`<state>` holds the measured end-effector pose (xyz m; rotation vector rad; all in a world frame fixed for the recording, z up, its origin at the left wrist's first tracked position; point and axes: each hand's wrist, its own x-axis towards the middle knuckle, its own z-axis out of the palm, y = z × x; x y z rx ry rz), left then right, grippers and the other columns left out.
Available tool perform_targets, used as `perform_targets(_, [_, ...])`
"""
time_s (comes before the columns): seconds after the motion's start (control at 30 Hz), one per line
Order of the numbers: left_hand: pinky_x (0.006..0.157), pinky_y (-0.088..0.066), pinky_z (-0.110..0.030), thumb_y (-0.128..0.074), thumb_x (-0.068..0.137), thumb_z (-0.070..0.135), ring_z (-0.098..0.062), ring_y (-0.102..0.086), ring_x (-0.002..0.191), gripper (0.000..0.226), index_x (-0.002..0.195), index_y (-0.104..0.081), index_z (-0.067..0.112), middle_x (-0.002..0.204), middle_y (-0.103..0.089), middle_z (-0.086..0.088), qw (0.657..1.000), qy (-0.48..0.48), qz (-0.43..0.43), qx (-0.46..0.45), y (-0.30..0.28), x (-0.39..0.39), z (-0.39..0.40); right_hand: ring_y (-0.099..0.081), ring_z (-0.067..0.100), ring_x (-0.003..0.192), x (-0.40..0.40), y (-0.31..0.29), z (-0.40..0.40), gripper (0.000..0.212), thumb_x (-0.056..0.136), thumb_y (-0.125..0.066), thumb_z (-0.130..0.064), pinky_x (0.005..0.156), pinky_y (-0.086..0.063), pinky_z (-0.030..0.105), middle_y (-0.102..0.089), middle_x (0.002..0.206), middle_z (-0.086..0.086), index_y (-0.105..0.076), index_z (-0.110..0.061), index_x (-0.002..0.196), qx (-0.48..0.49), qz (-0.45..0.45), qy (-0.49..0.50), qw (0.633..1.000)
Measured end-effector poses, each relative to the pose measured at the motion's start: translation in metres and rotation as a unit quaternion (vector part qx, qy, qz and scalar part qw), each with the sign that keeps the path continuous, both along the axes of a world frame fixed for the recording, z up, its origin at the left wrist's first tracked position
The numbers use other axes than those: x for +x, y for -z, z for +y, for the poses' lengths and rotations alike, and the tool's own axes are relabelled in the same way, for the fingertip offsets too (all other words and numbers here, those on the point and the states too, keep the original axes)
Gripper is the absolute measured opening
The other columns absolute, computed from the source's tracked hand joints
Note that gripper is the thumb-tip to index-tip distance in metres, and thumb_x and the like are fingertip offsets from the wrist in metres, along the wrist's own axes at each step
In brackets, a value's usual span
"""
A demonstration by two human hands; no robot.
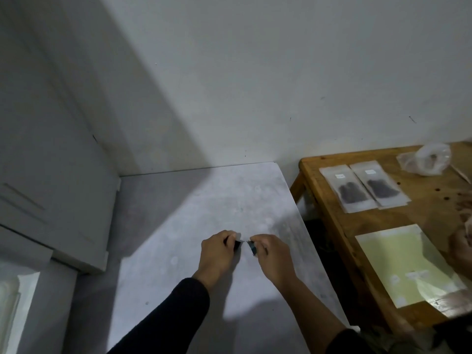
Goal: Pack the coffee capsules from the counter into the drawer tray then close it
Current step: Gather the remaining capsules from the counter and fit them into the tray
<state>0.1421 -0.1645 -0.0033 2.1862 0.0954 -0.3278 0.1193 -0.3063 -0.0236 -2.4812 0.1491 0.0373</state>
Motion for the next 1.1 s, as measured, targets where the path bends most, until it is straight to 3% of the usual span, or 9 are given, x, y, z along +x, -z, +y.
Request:
perform_targets(0.13, [0.067, -0.026, -0.011, -0.049, 0.093, 0.034, -0.009, -0.055, 0.085, 0.027, 0.092, -0.071, 0.018, 0.1, -0.072, 0.002, 1.0, -0.021, 0.015, 0.013, 0.001, 0.003, -0.002, -0.061, 0.018, 0.094, 0.001, -0.004, -0.005, 0.025, 0.082, -0.068, -0.024, 0.085, -0.05, 0.025, -0.066, 0.102, 0.005, -0.068, -0.011, 0.104, 0.055, 0.026, 0.028, 0.998])
perform_targets(0.23, [0.077, -0.029, -0.01, -0.053, 0.091, 0.027, -0.008, -0.056, 0.091, 0.02, 0.095, -0.071, 0.019, 0.104, -0.071, 0.003, 0.999, -0.043, 0.032, -0.008, 0.001, 0.002, -0.001, -0.062, 0.018, 0.095, 0.0, 0.0, -0.006, 0.027, 0.081, -0.069, -0.019, 0.09, -0.052, 0.029, -0.06, 0.108, 0.007, -0.067, -0.014, 0.108, 0.062, 0.034, 0.045, 0.996])
perform_targets(0.33, [0.087, -0.031, -0.009, -0.056, 0.09, 0.016, -0.008, -0.058, 0.1, 0.02, 0.104, -0.07, 0.019, 0.11, -0.07, 0.004, 0.997, -0.055, 0.049, -0.022, 0.003, -0.002, 0.001, -0.061, 0.021, 0.098, 0.0, 0.001, -0.005, 0.027, 0.084, -0.065, -0.016, 0.091, -0.049, 0.024, -0.057, 0.11, 0.009, -0.066, -0.015, 0.111, 0.068, 0.047, 0.058, 0.995])
perform_targets(0.4, [0.081, -0.032, -0.004, -0.057, 0.088, 0.011, -0.004, -0.057, 0.094, 0.022, 0.104, -0.07, 0.018, 0.107, -0.07, 0.004, 0.996, -0.058, 0.056, -0.037, 0.005, -0.007, 0.003, -0.062, 0.025, 0.097, -0.001, 0.001, -0.003, 0.026, 0.085, -0.064, -0.014, 0.091, -0.052, 0.032, -0.058, 0.109, 0.011, -0.066, -0.013, 0.111, 0.089, 0.056, 0.066, 0.992])
perform_targets(0.5, [0.067, -0.033, 0.005, -0.059, 0.086, 0.007, -0.004, -0.059, 0.091, 0.023, 0.101, -0.07, 0.019, 0.1, -0.071, 0.005, 0.996, -0.056, 0.045, -0.054, 0.009, -0.015, 0.004, -0.068, 0.029, 0.085, -0.004, 0.003, -0.004, 0.02, 0.084, -0.064, -0.01, 0.077, -0.058, 0.043, -0.065, 0.098, 0.015, -0.069, -0.004, 0.102, 0.138, 0.064, 0.079, 0.985])
perform_targets(0.63, [0.068, -0.034, 0.01, -0.059, 0.085, 0.003, -0.001, -0.06, 0.086, 0.027, 0.104, -0.07, 0.019, 0.096, -0.069, 0.007, 0.993, -0.07, 0.035, -0.083, 0.012, -0.02, -0.006, -0.069, 0.023, 0.084, -0.009, 0.004, -0.013, 0.027, 0.086, -0.062, -0.009, 0.064, -0.057, 0.018, -0.066, 0.102, 0.011, -0.063, -0.005, 0.112, 0.232, 0.11, 0.124, 0.958])
perform_targets(0.83, [0.064, -0.04, 0.005, -0.058, 0.085, 0.001, 0.002, -0.062, 0.08, 0.025, 0.086, -0.075, 0.019, 0.086, -0.072, 0.007, 0.98, -0.125, 0.038, -0.152, 0.003, -0.03, -0.008, -0.07, 0.02, 0.073, -0.015, 0.002, -0.012, 0.01, 0.085, -0.063, -0.005, 0.072, -0.06, 0.032, -0.069, 0.097, 0.018, -0.065, -0.008, 0.094, 0.296, 0.11, 0.176, 0.933])
perform_targets(0.97, [0.066, -0.044, -0.002, -0.06, 0.084, 0.01, -0.002, -0.063, 0.079, 0.027, 0.079, -0.07, 0.034, 0.084, -0.071, 0.01, 0.961, -0.204, 0.035, -0.185, -0.009, -0.033, -0.001, -0.068, 0.018, 0.065, -0.014, -0.014, 0.0, 0.009, 0.082, -0.064, 0.001, 0.061, -0.058, 0.021, -0.07, 0.086, 0.018, -0.067, -0.007, 0.083, 0.38, 0.084, 0.194, 0.9])
perform_targets(1.1, [0.078, -0.049, -0.021, -0.06, 0.085, 0.009, -0.005, -0.065, 0.084, 0.025, 0.086, -0.072, 0.03, 0.092, -0.072, 0.008, 0.927, -0.264, 0.008, -0.268, -0.034, -0.036, 0.016, -0.066, 0.014, 0.057, -0.008, -0.046, 0.026, 0.012, 0.083, -0.06, 0.006, 0.055, -0.055, 0.016, -0.067, 0.074, 0.012, -0.066, -0.004, 0.082, 0.46, 0.046, 0.179, 0.869])
